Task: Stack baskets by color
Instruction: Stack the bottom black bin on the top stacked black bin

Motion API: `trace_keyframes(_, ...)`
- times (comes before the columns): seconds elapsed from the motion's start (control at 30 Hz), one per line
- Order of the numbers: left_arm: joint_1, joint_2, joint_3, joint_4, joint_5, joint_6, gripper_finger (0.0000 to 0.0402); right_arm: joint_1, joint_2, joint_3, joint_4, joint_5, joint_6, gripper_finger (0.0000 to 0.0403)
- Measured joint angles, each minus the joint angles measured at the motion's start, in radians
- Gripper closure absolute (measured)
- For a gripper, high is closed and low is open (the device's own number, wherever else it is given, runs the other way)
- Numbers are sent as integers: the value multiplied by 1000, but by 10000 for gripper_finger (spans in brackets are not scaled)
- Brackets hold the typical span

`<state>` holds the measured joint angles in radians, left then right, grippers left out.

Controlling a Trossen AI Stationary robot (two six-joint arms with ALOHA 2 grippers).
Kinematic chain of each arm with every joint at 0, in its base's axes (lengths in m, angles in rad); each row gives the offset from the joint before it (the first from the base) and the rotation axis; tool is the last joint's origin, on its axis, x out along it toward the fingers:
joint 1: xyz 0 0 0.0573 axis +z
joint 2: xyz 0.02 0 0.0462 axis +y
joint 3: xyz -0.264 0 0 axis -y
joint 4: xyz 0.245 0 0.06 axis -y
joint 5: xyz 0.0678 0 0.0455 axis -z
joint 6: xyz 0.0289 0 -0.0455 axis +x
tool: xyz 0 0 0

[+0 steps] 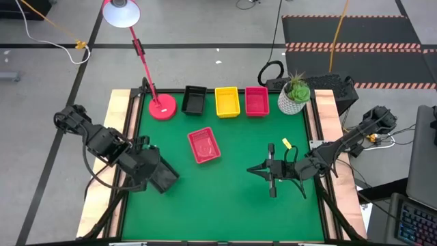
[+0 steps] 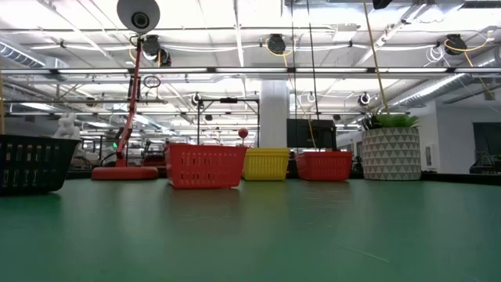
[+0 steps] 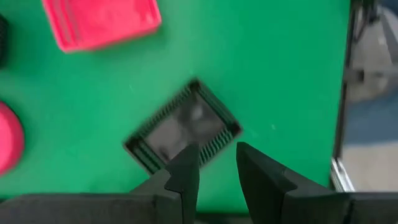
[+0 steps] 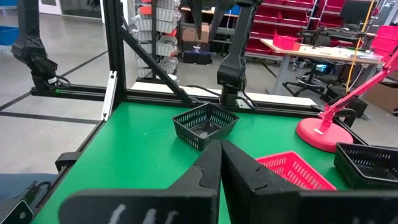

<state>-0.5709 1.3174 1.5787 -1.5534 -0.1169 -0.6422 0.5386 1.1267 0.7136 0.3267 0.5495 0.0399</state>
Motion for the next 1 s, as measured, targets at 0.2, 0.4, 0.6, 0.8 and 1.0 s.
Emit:
trace_keyframes(0.2,-1,8,0,-17,127,63,293,0,0,0,-1,0,0,399)
trace_keyframes(0.4,-22,9,0,-17,143,179,293,0,0,0,-4,0,0,399)
trace_keyframes(0.6,-86,20,-1,-18,174,505,293,0,0,0,-10,0,0,399)
trace_keyframes(0.8,-101,19,-1,-17,141,632,293,0,0,0,-11,0,0,399)
trace_keyframes(1.0,-101,19,-64,-17,140,671,293,0,0,1,-11,0,0,399)
